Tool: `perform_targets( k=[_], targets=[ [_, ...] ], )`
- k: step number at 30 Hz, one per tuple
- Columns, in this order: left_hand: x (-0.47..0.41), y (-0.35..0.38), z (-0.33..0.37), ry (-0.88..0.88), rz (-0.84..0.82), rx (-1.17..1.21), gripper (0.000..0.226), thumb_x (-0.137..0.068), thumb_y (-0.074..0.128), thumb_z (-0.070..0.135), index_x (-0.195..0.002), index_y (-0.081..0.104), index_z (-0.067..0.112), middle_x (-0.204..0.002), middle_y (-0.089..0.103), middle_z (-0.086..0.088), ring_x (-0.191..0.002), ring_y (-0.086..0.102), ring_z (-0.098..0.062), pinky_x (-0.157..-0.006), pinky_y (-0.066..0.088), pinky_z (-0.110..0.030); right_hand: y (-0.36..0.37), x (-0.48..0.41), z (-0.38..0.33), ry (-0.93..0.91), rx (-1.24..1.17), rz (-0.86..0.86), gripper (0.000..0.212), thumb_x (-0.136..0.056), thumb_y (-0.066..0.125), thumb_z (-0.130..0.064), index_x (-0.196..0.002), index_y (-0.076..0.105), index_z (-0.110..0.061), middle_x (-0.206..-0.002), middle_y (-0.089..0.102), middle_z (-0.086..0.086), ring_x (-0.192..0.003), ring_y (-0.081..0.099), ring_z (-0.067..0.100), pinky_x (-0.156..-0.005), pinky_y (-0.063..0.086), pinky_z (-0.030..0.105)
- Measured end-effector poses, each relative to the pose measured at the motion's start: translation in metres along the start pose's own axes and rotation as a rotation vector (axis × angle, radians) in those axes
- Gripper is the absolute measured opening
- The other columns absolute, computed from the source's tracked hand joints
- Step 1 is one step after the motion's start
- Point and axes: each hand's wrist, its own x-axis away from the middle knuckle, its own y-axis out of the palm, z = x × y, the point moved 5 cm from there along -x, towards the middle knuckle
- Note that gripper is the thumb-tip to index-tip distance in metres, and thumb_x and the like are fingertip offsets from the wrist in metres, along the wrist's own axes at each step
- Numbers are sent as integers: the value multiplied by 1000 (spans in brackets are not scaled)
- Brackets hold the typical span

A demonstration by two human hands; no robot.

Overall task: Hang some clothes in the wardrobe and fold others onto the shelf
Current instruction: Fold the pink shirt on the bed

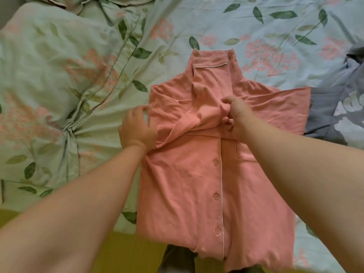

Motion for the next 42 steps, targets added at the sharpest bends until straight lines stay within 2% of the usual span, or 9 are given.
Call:
perform_targets(
  k=[5,10,17,21,24,29,32,37,42],
  targets=[
    [-71,8,41,333,-183,-198,36,-99,44,27,-134,52,20,-144,43,-3,-114,56,-33,-90,46,-44,2,-12,-26,-96,104,105,32,-87,70,-36,-110,58,-17,-82,55,2,-64,50,15,-51,41,27],
    [-101,26,55,505,-386,-488,26,-100,43,24,-115,62,16,-115,57,-11,-97,59,-34,-75,45,-38,7,-22,-45,-170,146,54,15,-90,58,-5,-104,55,-11,-83,58,8,-54,54,16,-44,44,23],
    [-116,28,49,227,-229,-572,29,-92,45,7,-118,56,6,-126,52,-20,-113,54,-42,-93,47,-46,-1,-18,-55,-105,-154,-26,31,-89,28,10,-99,51,-9,-75,58,10,-52,65,16,-37,40,19],
    [-65,26,71,461,61,-345,23,-92,51,28,-100,58,8,-105,57,-17,-98,54,-37,-83,39,-46,-6,-18,-49,-79,-122,-40,34,-84,40,8,-112,54,-5,-76,57,11,-57,65,22,-48,52,25],
    [-20,42,72,539,-85,-83,40,-90,53,54,-84,58,15,-87,60,-7,-83,55,-28,-76,43,-40,-7,-13,-49,-68,-132,-83,29,-85,43,7,-109,55,-5,-75,55,10,-64,64,23,-55,56,28],
    [18,61,62,525,-170,-153,17,-74,61,7,-89,54,8,-90,58,-16,-82,57,-39,-70,47,-46,-11,-10,-67,-157,-281,-189,46,-74,29,22,-71,67,-3,-81,65,16,-76,66,31,-82,60,46],
    [28,62,62,557,-47,-229,14,-70,58,-3,-79,52,7,-77,55,-17,-63,55,-38,-53,44,-41,-27,-9,-70,-206,-252,-185,55,-65,24,26,-90,67,5,-100,68,24,-95,69,39,-84,59,49],
    [46,67,68,762,44,-364,18,-80,42,4,-70,56,9,-70,53,-14,-51,51,-30,-42,32,-31,-66,-11,-58,-212,-206,-157,61,-52,31,18,-94,64,-11,-93,67,11,-83,65,27,-66,56,33],
    [57,78,62,774,43,-431,15,-82,49,4,-84,63,3,-81,57,-21,-63,58,-35,-46,47,-37,-99,3,-70,-191,-319,-221,28,-61,42,0,-70,64,-15,-78,65,-4,-84,61,19,-88,42,33]
  ],
)
